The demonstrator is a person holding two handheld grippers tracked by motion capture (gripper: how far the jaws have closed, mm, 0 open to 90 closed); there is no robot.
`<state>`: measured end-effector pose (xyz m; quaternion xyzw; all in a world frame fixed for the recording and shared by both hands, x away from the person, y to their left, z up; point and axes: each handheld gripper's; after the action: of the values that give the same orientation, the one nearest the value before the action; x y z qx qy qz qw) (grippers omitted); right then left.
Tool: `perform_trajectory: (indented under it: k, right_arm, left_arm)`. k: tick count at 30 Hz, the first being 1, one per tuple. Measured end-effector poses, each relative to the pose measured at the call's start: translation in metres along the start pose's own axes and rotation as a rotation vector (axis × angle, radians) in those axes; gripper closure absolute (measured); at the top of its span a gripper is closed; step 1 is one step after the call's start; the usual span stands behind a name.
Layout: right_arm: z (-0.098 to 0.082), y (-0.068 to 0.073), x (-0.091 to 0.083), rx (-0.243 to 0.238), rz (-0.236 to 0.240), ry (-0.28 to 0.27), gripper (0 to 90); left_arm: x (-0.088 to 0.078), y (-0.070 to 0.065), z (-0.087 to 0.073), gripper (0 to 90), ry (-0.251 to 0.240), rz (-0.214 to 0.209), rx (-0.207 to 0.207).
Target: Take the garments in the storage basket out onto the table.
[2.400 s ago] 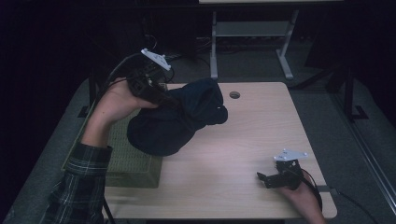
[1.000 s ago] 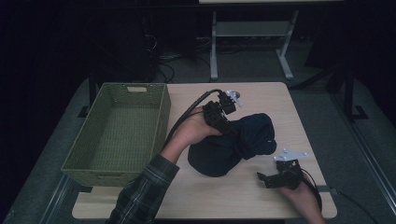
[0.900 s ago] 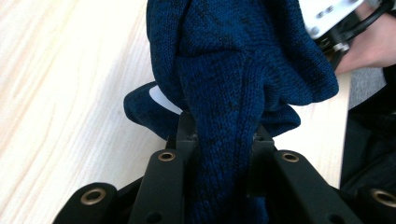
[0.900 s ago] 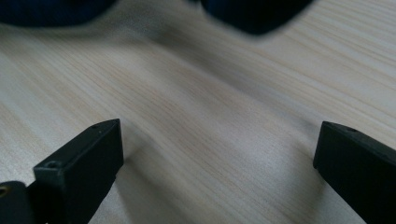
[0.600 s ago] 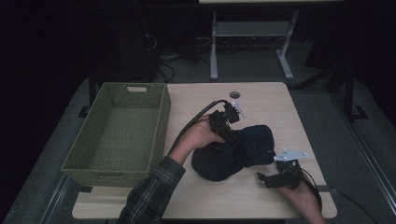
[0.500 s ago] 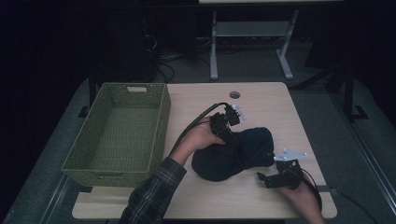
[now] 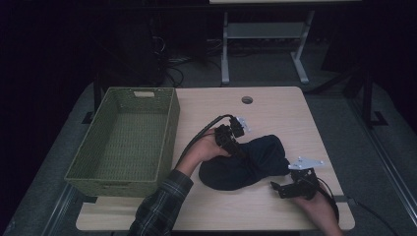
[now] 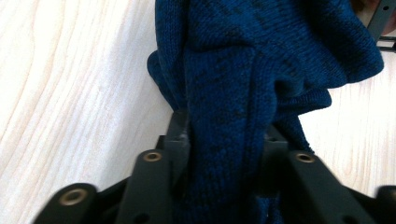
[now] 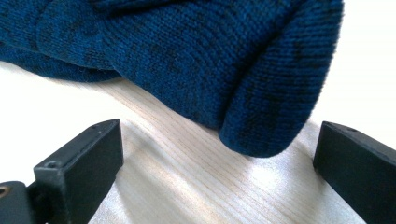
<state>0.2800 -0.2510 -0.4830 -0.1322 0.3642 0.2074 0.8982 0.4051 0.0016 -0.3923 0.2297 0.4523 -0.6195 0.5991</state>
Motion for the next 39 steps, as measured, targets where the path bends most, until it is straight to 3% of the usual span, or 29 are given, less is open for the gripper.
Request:
perform_trajectory:
  k: [6,10,14,17,19,21,28,30,34,39]
  right_arm:
    - [0.0,0.0,0.0,-0.001,0.0,0.0,1.2]
    - [0.0,0.0,0.0,0.001,0.0,-0.001,1.2]
    - [0.0,0.0,0.0,0.0,-0.001,-0.002,1.2]
    - [0.0,0.0,0.0,-0.002,-0.001,-0.001,1.2]
    - [0.0,0.0,0.0,-0.002,-0.001,-0.001,1.2]
    - [0.0,0.0,0.0,-0.002,-0.001,-0.001,1.2]
    - [0.0,0.0,0.0,-0.002,-0.001,-0.001,1.2]
    - [0.0,0.0,0.0,-0.002,-0.001,-0.001,1.2]
    - [0.0,0.0,0.0,-0.002,-0.001,-0.001,1.2]
    - [0.0,0.0,0.0,-0.002,-0.001,-0.001,1.2]
  left_arm:
    - [-0.011,-0.007,-0.001,39.7,-0.042,0.027,-0.012]
    - [-0.02,-0.011,-0.003,36.3,-0.054,0.034,-0.013]
    - [-0.038,-0.021,-0.01,35.2,-0.1,0.057,-0.038]
    - [-0.047,-0.029,-0.016,35.2,-0.12,0.07,-0.032]
    - [-0.051,-0.035,-0.02,39.1,-0.128,0.085,-0.029]
    - [-0.055,-0.041,-0.025,51.0,-0.139,0.102,-0.014]
    - [-0.056,-0.055,-0.042,78.2,-0.141,0.049,-0.029]
    - [-0.048,-0.06,-0.051,85.1,-0.124,0.025,-0.033]
    - [-0.034,-0.067,-0.062,89.8,-0.124,0.005,-0.033]
    - [-0.015,-0.076,-0.071,89.8,-0.129,0.023,-0.026]
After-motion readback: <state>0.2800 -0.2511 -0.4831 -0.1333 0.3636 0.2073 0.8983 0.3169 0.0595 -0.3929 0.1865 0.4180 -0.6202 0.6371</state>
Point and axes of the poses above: each handheld gripper's, and its own axes: x roughly forward along the jaws, z roughly out of its top, y roughly to its left, and after that the axes turned 10 degrees about -z, right-handed
